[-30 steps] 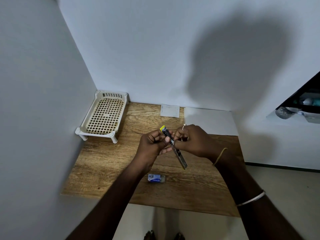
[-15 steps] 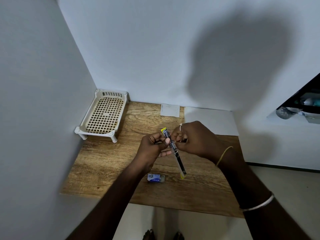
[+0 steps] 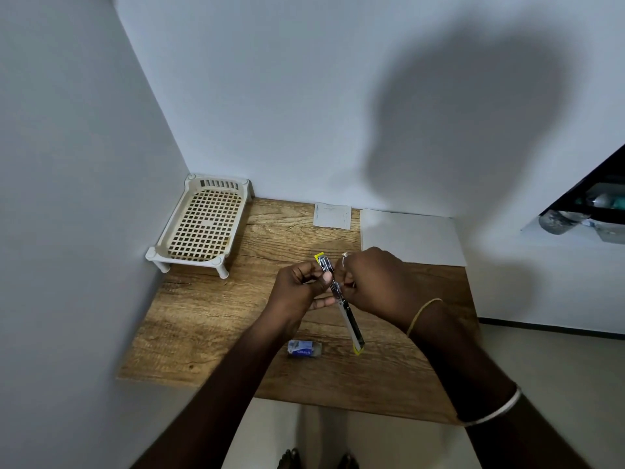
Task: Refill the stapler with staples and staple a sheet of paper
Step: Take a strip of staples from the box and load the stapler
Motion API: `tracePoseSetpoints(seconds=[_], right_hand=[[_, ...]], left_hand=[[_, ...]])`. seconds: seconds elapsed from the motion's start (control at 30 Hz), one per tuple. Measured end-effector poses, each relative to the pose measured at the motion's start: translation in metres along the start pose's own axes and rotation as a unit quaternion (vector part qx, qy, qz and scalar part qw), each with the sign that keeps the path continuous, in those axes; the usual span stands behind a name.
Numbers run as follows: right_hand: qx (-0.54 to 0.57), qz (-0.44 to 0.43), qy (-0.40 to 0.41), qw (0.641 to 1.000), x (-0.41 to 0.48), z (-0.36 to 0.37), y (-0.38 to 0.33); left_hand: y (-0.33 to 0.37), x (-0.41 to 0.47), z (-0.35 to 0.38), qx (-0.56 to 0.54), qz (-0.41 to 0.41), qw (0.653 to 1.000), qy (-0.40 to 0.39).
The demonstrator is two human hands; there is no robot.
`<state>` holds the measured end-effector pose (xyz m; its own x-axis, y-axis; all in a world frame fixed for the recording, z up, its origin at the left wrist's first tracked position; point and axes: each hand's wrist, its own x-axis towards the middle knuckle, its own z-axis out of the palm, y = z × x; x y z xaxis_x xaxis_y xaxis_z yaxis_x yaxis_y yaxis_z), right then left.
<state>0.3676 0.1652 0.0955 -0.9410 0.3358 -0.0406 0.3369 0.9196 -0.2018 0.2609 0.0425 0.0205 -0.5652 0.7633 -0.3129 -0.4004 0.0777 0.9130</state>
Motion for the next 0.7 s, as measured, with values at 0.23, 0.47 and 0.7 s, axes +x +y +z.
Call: tracePoseSetpoints(seconds=[0.23,0.47,0.7], right_hand=[[0.019,-0.011,0.003,1.000,-0.0010,0.0016,0.0043],[0.048,-0.020,-0.013,0.999,-0.0020,0.0017,0.0073],[-0.034,-0.072,-0.032,0.996,0.0016,0.0047,0.0093]], left_hand=[[0.0006,0.0002,0.0002,0.004,-0.005,1.000,-0.001],[0.0005,-0.0002,-0.0008,0.011,-0.008,1.000,-0.008],[-0.0055,-0.0003,-0.0017,0.040,-0.012,0.999,-0.008]])
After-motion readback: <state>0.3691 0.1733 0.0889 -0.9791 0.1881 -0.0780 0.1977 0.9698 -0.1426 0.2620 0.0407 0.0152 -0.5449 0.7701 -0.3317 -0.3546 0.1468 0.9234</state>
